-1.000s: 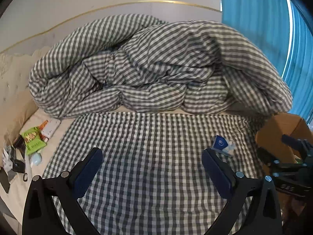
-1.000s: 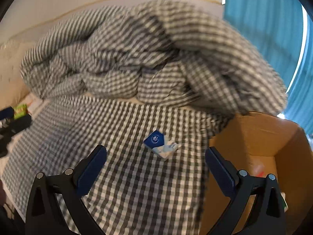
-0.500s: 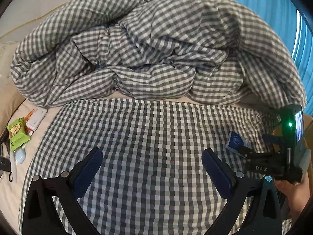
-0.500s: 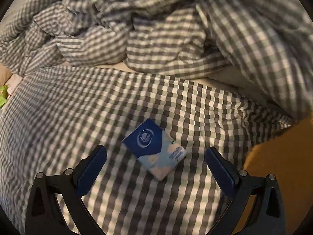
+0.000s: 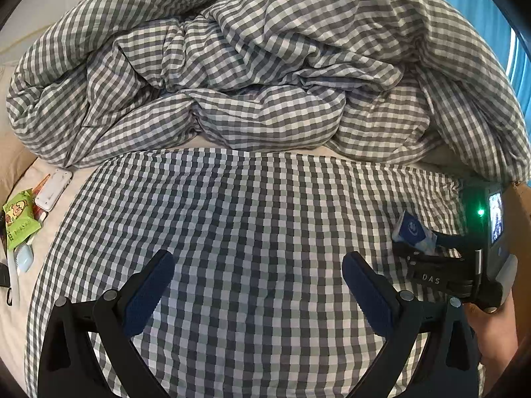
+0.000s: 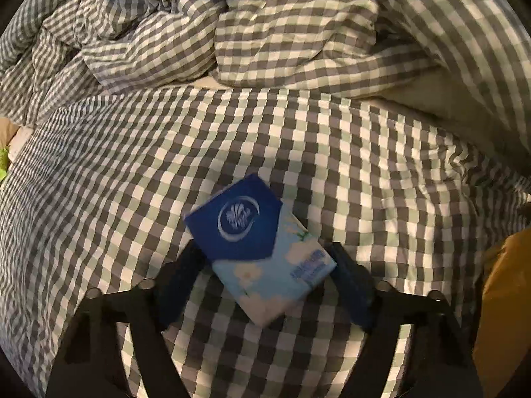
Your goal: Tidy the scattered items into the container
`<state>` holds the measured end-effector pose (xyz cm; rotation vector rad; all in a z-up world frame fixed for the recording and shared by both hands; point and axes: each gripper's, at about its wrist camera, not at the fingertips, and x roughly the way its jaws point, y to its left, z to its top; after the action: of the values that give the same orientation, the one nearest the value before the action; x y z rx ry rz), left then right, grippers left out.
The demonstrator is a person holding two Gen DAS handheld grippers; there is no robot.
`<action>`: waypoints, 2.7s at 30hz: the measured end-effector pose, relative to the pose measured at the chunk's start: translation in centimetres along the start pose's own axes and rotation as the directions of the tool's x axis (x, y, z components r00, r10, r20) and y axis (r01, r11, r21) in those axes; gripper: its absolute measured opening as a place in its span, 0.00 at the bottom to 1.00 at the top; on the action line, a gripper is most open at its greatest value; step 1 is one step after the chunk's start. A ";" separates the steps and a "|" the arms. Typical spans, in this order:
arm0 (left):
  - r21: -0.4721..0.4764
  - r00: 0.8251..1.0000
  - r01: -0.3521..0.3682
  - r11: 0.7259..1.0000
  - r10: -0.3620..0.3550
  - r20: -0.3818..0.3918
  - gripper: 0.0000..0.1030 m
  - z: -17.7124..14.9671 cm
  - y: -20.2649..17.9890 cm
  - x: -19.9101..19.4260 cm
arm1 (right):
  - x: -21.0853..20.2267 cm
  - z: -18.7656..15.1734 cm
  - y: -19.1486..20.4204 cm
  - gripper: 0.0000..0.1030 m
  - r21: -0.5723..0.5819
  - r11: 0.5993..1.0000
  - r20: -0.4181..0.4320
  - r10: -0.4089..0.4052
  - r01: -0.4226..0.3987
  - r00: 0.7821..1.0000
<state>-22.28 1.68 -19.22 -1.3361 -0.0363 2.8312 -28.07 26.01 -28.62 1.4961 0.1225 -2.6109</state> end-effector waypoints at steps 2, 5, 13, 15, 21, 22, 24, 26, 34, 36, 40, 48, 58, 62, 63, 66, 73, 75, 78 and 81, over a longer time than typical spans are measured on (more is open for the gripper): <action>-0.001 1.000 0.001 1.000 -0.001 -0.001 1.00 0.0 0.0 -0.1 | -0.2 0.1 -0.1 0.66 0.006 1.000 0.002 0.007 -0.007 1.000; -0.002 1.000 0.004 1.000 -0.004 0.001 1.00 0.0 -0.1 -0.2 | -0.9 0.1 -0.4 0.63 0.026 1.000 0.025 0.010 -0.011 1.000; 0.006 1.000 0.005 1.000 -0.005 0.028 1.00 0.2 -0.5 -2.4 | -4.4 0.0 0.2 0.62 0.040 0.999 0.098 0.024 -0.028 0.995; 0.006 0.999 0.009 1.000 -0.009 0.041 1.00 0.3 -0.7 -3.3 | -5.8 -0.2 0.4 0.62 0.043 0.999 0.119 0.027 -0.032 0.993; 0.018 0.996 0.015 1.000 -0.017 0.091 1.00 0.7 -1.4 -7.0 | -11.4 -0.7 1.6 0.62 0.046 0.998 0.209 0.039 -0.050 0.977; 0.020 0.995 0.018 1.000 -0.020 0.100 1.00 0.8 -1.5 -7.7 | -12.6 -0.8 1.8 0.62 0.045 0.998 0.229 0.038 -0.050 0.973; 0.026 0.992 0.025 0.999 -0.028 0.123 1.00 0.9 -2.0 -9.2 | -15.0 -1.0 1.9 0.62 0.043 0.998 0.260 0.036 -0.049 0.965; 0.033 0.988 0.034 0.999 -0.039 0.148 1.00 1.1 -2.6 -10.8 | -17.8 -1.3 1.9 0.62 0.045 0.998 0.295 0.027 -0.042 0.955; 0.077 0.973 0.079 0.994 -0.094 0.211 1.00 1.3 -6.8 -16.1 | -27.9 -3.7 -1.4 0.63 0.106 0.994 0.406 -0.060 0.018 0.912; 0.089 0.968 0.096 0.991 -0.114 0.225 1.00 1.2 -7.8 -17.1 | -29.7 -4.5 -2.8 0.63 0.131 0.990 0.420 -0.096 0.044 0.902; 0.120 0.958 0.132 0.984 -0.157 0.240 1.00 0.9 -10.4 -19.0 | -32.6 -6.6 -6.3 0.63 0.203 0.974 0.423 -0.179 0.100 0.888; 0.184 0.947 0.167 0.969 -0.209 0.243 1.00 0.3 -15.3 -20.5 | -34.2 -10.6 -13.7 0.63 0.350 0.914 0.344 -0.327 0.203 0.880; 0.229 0.950 0.172 0.958 -0.223 0.220 1.00 -0.4 -19.0 -20.1 | -33.4 -13.6 -18.8 0.65 0.418 0.876 0.287 -0.380 0.242 0.880; 0.240 0.950 0.170 0.956 -0.224 0.219 1.00 -0.5 -19.8 -20.1 | -33.4 -14.3 -19.2 0.85 0.421 0.869 0.275 -0.396 0.260 0.876; 0.242 0.950 0.171 0.955 -0.225 0.219 1.00 -0.6 -19.9 -20.2 | -33.5 -14.5 -19.2 0.88 0.421 0.868 0.279 -0.400 0.263 0.873; 0.244 0.949 0.172 0.954 -0.227 0.219 1.00 -0.7 -20.1 -20.4 | -33.7 -14.6 -19.0 0.89 0.415 0.871 0.284 -0.398 0.263 0.872; 0.248 0.943 0.188 0.950 -0.245 0.225 1.00 -1.2 -20.1 -21.5 | -35.4 -15.1 -18.0 0.92 0.414 0.869 0.300 -0.413 0.272 0.860; 0.248 0.941 0.190 0.950 -0.248 0.231 1.00 -1.3 -20.1 -22.0 | -36.2 -15.2 -17.5 0.93 0.414 0.869 0.310 -0.415 0.272 0.855; 0.240 0.936 0.196 0.951 -0.255 0.244 1.00 -1.5 -19.5 -23.1 | -37.3 -15.2 -16.7 0.94 0.411 0.872 0.328 -0.415 0.267 0.849; 0.232 0.932 0.193 0.953 -0.252 0.260 1.00 -1.7 -18.5 -24.3 | -38.6 -15.3 -15.6 0.97 0.405 0.875 0.348 -0.415 0.264 0.841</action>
<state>-5.50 19.69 -1.12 -0.8173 0.0902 2.7185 1.89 46.28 -2.99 1.0032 -0.1286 -3.3360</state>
